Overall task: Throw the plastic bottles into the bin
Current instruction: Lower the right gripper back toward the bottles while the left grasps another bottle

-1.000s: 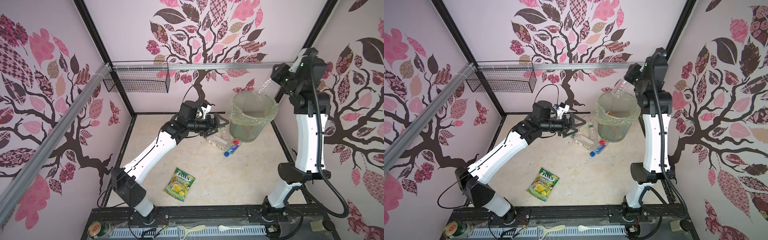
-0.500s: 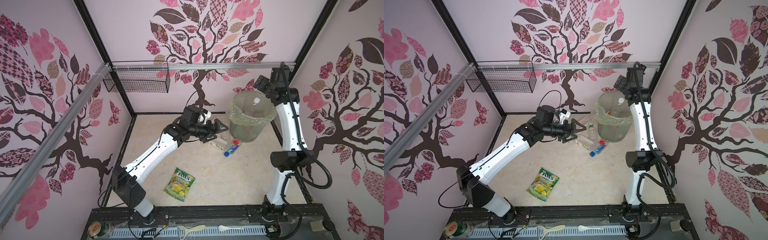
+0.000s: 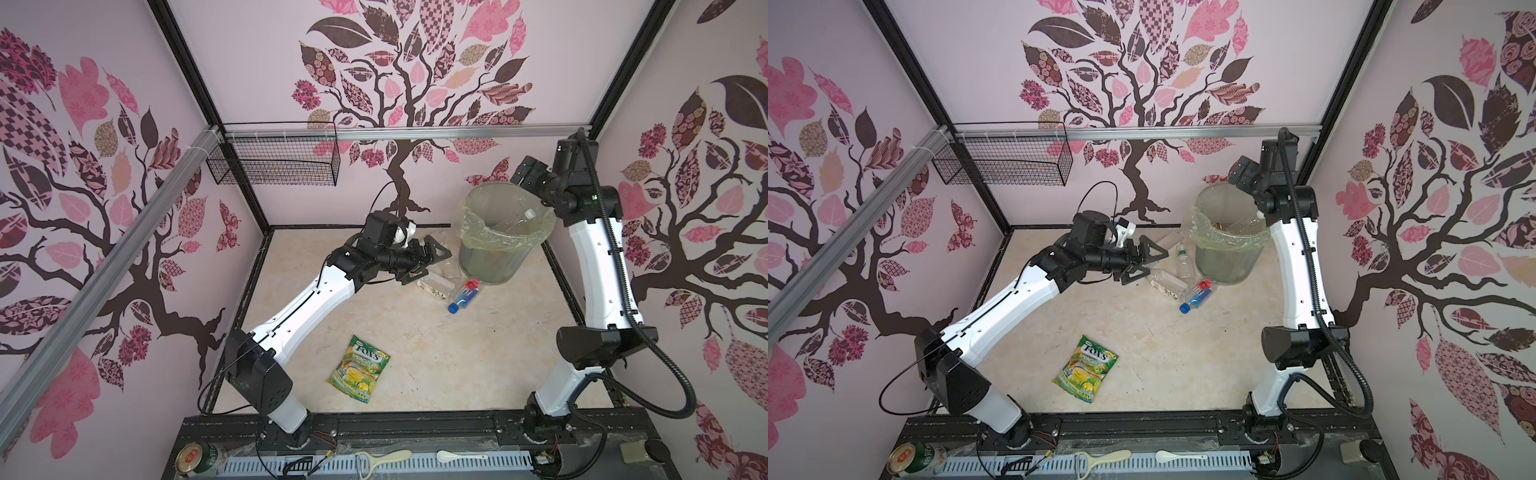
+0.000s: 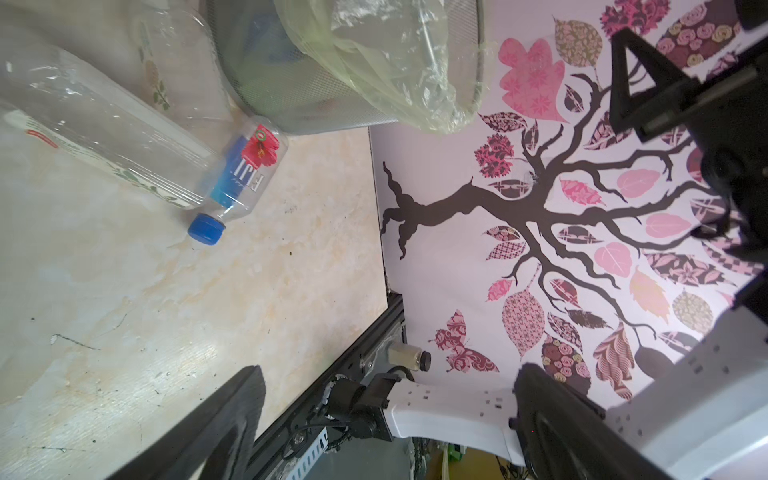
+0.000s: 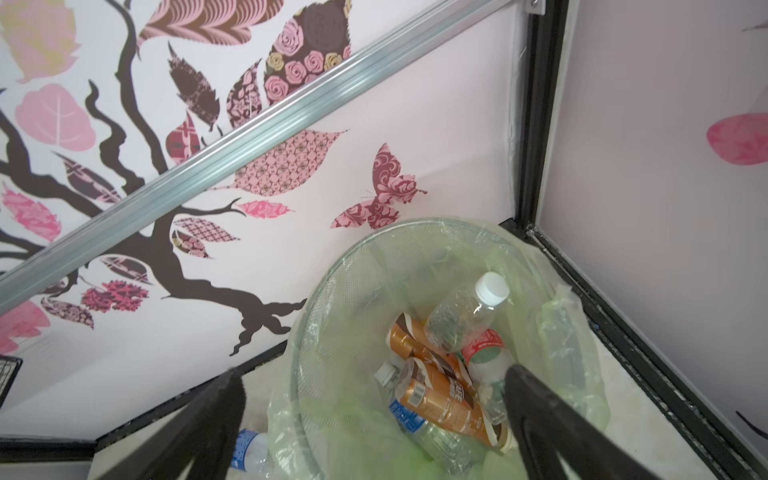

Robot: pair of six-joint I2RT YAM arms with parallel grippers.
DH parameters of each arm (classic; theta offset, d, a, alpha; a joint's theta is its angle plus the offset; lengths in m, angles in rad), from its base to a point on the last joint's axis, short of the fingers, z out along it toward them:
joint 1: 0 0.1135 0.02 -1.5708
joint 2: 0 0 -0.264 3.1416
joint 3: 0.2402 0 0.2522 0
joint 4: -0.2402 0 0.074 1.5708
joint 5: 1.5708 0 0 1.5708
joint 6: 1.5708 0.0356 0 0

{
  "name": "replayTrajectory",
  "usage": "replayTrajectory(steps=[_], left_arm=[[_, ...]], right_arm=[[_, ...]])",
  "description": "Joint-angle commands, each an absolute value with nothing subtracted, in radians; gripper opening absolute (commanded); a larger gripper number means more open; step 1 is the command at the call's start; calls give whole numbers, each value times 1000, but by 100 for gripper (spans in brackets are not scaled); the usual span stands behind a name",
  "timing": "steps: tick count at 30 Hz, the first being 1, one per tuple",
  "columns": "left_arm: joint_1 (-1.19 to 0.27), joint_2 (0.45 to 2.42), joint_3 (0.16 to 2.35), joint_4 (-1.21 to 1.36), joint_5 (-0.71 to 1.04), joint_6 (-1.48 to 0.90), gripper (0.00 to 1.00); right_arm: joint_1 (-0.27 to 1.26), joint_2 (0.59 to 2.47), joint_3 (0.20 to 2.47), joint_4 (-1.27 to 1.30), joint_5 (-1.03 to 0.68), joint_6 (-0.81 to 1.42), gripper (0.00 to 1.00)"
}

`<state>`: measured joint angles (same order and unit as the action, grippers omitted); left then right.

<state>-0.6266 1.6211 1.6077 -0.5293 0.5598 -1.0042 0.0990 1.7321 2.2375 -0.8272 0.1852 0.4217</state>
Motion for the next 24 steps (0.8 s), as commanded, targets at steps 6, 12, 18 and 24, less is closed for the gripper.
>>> replayTrajectory(steps=[6,12,18,24], left_arm=[[-551,1752,1587,-653,458,-1133,98],[-543,1883,1681,-724,365,-1222,98],[-569,2056,1838,-825,301,-1282,98],[-613,2225,2008,-780,314,-1330,98]], right_arm=[[314,1435,1769,-759,183,461,100],[337,1255,1471,-767,125,481,100],[338,1123,1297,-788,126,486,100],[337,1104,1289,-822,109,443,100]])
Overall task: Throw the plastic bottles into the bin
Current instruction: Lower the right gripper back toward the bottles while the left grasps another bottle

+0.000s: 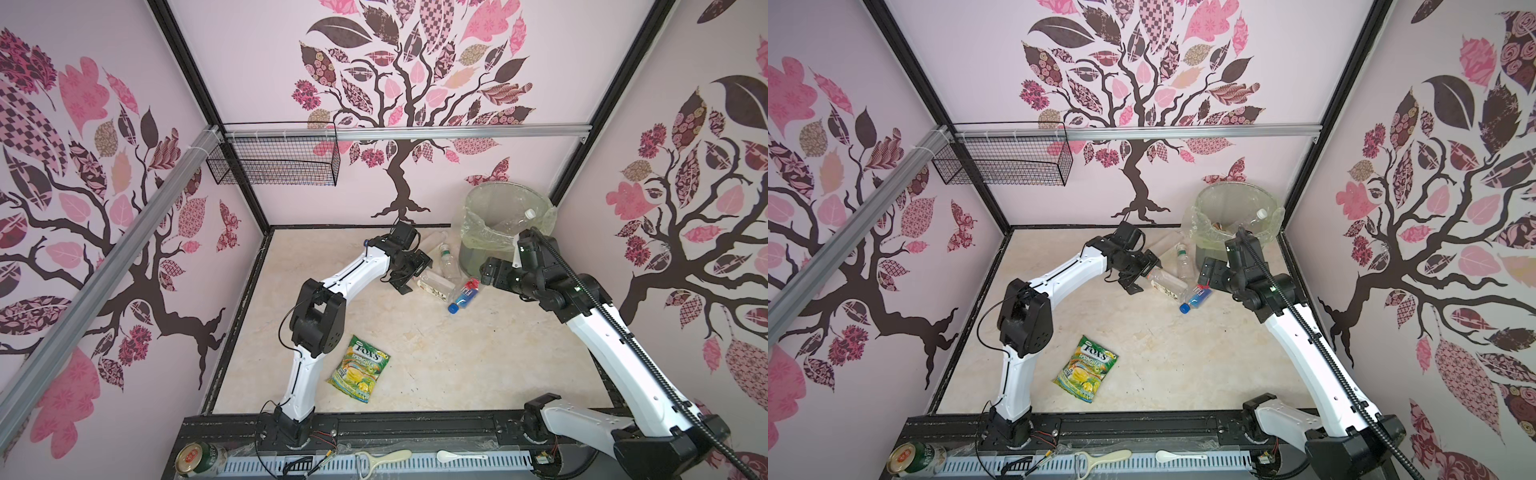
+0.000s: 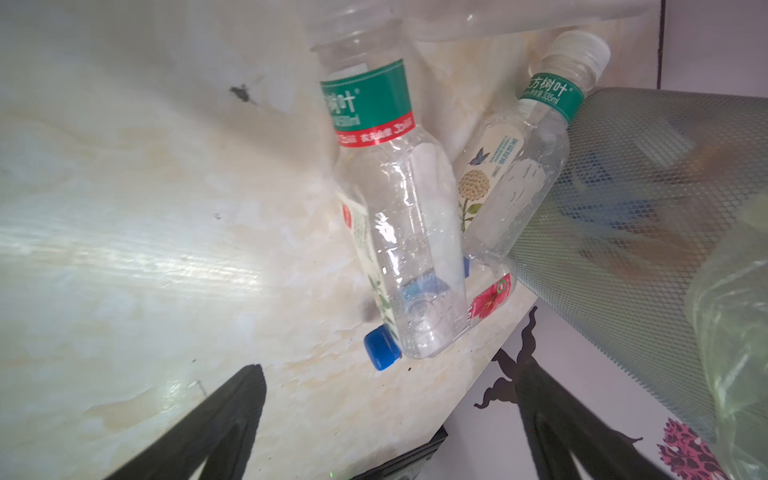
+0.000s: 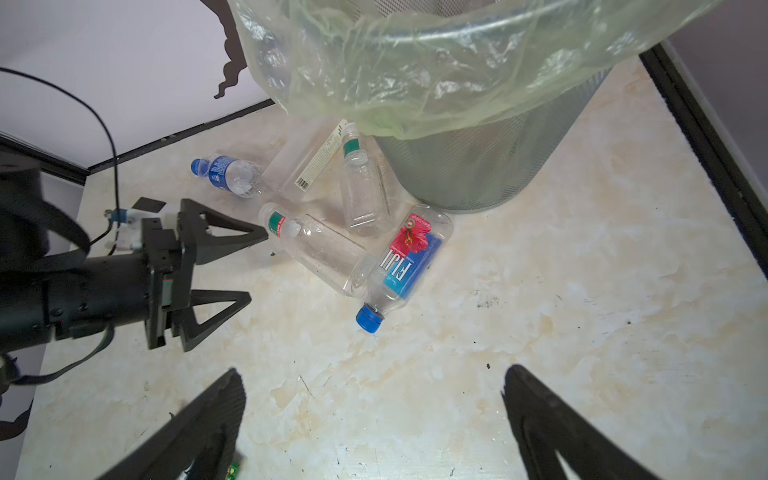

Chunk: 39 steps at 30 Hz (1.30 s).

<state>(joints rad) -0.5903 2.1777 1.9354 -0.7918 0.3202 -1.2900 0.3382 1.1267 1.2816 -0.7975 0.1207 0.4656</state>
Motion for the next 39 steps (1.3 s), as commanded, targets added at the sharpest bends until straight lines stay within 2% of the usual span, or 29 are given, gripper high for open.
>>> replayTrajectory(steps=[1,6,15,21,30,35,39], left_arm=[[-619,2256,2037,-782,320,-1335,98],[-634,2373,2154,-820,301,-1339,98],[-637,2465,2192,-837,262,-1324,93],[-633,2478,2191,-845,278,-1295,84],[-631,2300,1956,-809,295,-1221,60],[-625,2159,1790,-773,341,-1172,55],[-617,2040,1726,-733,396,-1146,55]], right_arm=[[337,1103,1293,-829,107,435,100],[337,1089,1293,-851,107,406,100],[337,1076,1309,-881,134,356,100],[337,1073,1305,-878,123,350,99],[337,1084,1282,-839,95,375,99],[337,1104,1254,-787,9,417,100],[337,1110,1219,-730,-92,460,100]])
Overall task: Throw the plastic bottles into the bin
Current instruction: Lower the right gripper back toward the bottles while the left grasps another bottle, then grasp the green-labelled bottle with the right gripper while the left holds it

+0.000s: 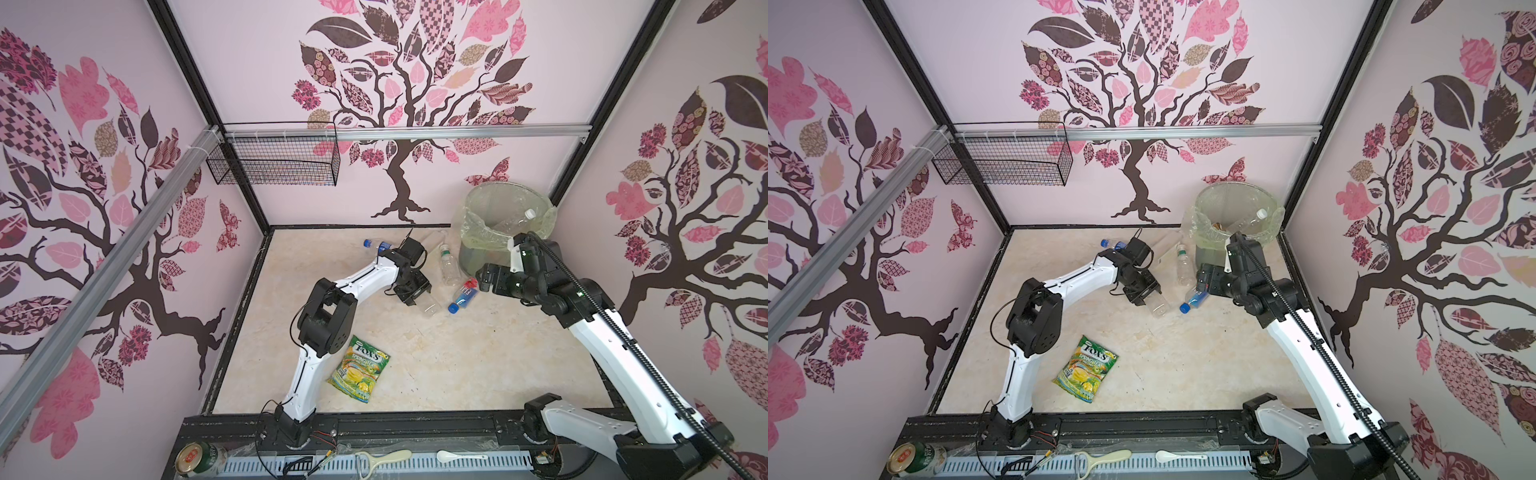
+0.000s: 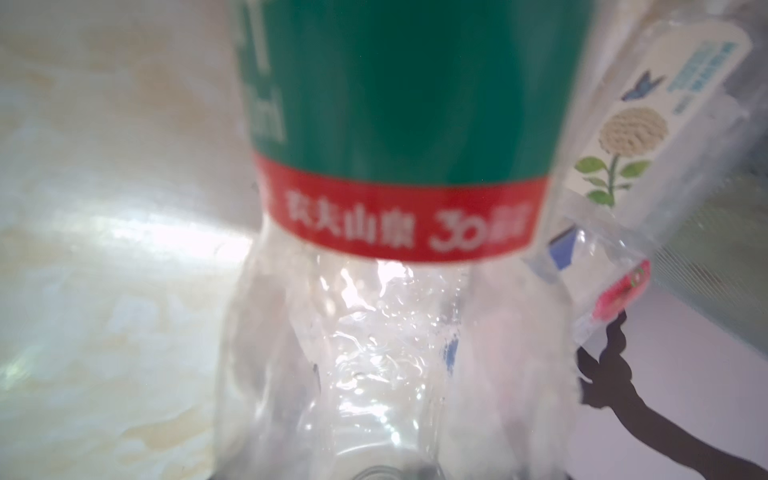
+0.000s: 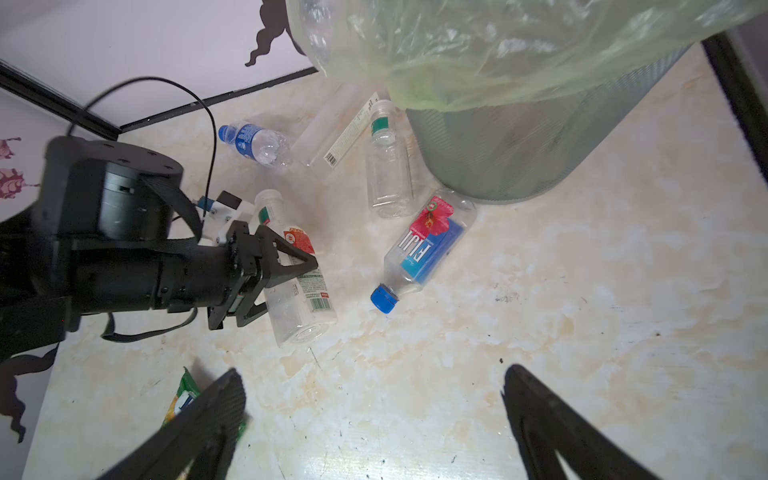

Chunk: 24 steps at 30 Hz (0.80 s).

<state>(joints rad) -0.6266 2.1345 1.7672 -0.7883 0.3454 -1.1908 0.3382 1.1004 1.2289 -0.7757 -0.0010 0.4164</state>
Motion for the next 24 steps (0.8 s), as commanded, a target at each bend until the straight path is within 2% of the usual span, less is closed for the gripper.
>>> replayTrajectory(steps=[1,7,16,24], left_arm=[[-612,2012,1713,-721,410,-1150,55],[-581,1880,1680,-644,438,-1158,56],[-572,1775,1687,-641,422,-1200,56],[-569,1740,1656,-612,422,-1230,55]], right_arm=[[337,1113,1211,-716,-117,473,100],[338,1143,1168,-618,-214,513,100],[352,1230,1253,-566,-333,540,99],[456,1262,1272,-519,-296,554,99]])
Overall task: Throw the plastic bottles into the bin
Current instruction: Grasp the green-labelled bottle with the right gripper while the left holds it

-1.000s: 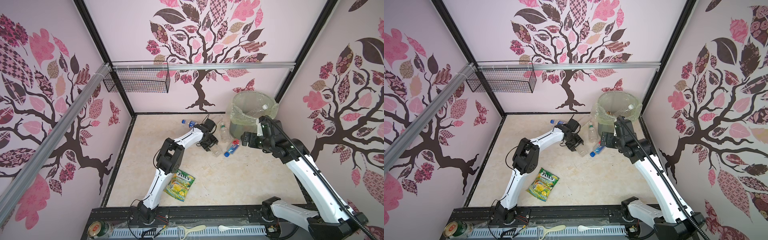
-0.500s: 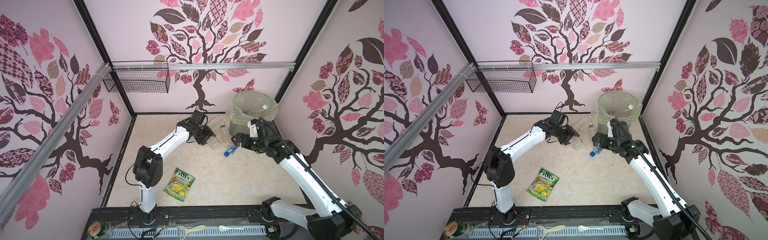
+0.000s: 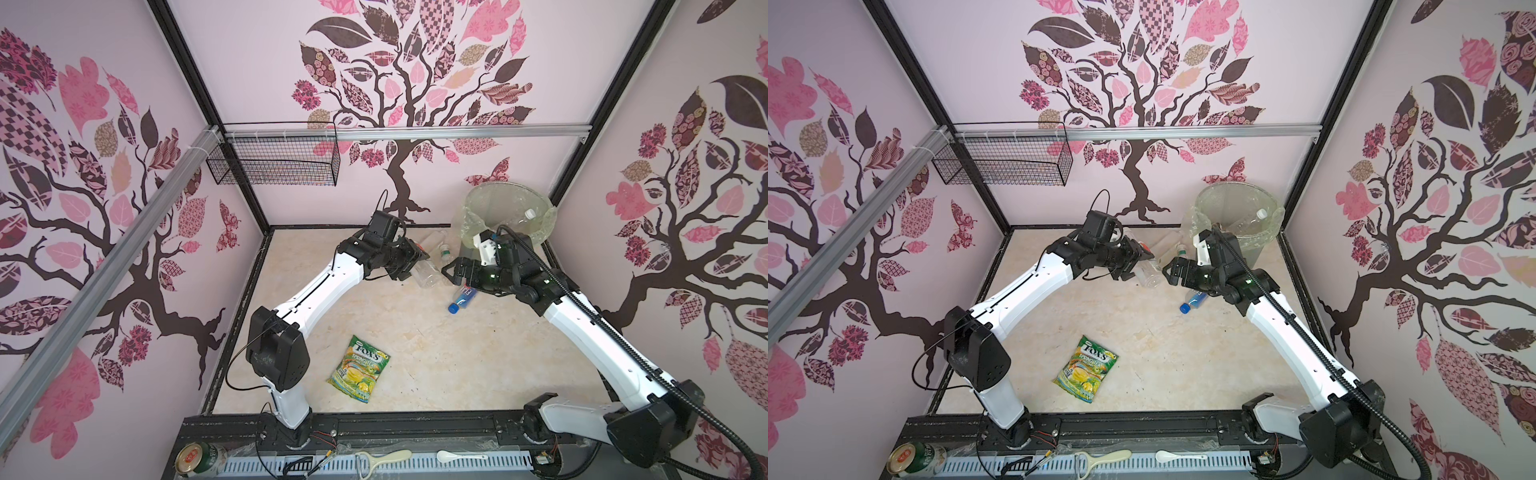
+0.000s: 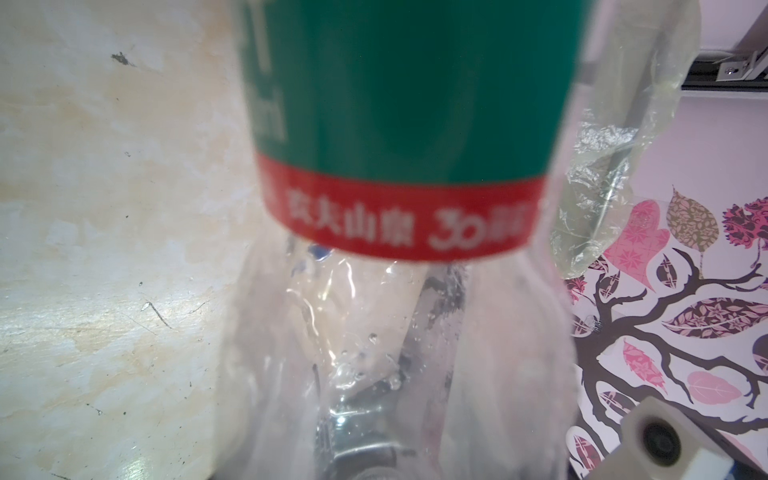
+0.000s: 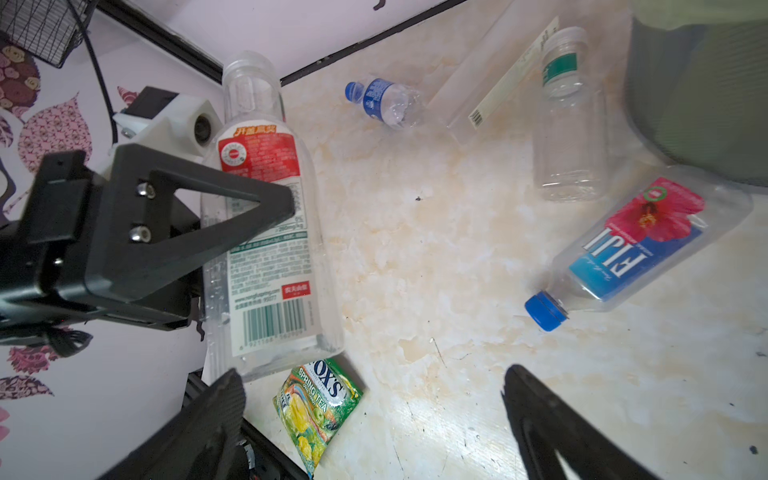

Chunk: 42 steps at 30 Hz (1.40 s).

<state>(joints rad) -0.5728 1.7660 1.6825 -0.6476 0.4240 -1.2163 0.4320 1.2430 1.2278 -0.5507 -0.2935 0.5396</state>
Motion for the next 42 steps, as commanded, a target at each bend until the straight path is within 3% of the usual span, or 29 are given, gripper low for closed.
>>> replayTrajectory(steps=[1,14,19,23,30,32,35,40,42], left_arm=[[-568,1741,1663,-613,425,-1234,55],[-577,1729,1703,-617,439,-1266,55],[-588,1723,1709,-611,448,-1283,55],[-598,1722,1712,-607,452,-1288,55],[-596,1715,1709,-608,447,-1294,56],[-588,1716,1709,-607,447,-1297,57],[-578,1716,1715,-600,443,-1307,63],[-547,1727,1784,-622,447,-1322,97],[-533,1725,1830,-627,446,-1328,98]], right_arm=[[466,1266,1273,-511,-295,558,100],[518,1341,1305,-464,-273,569,99],[526,1368,1304,-413,-288,604,92],[535,1391,1308,-392,-299,618,85],[537,1394,1300,-375,-307,634,54],[538,1386,1288,-372,-305,637,50],[537,1375,1278,-374,-305,641,44],[530,1380,1345,-456,-238,603,42],[504,1398,1421,-520,-212,573,42]])
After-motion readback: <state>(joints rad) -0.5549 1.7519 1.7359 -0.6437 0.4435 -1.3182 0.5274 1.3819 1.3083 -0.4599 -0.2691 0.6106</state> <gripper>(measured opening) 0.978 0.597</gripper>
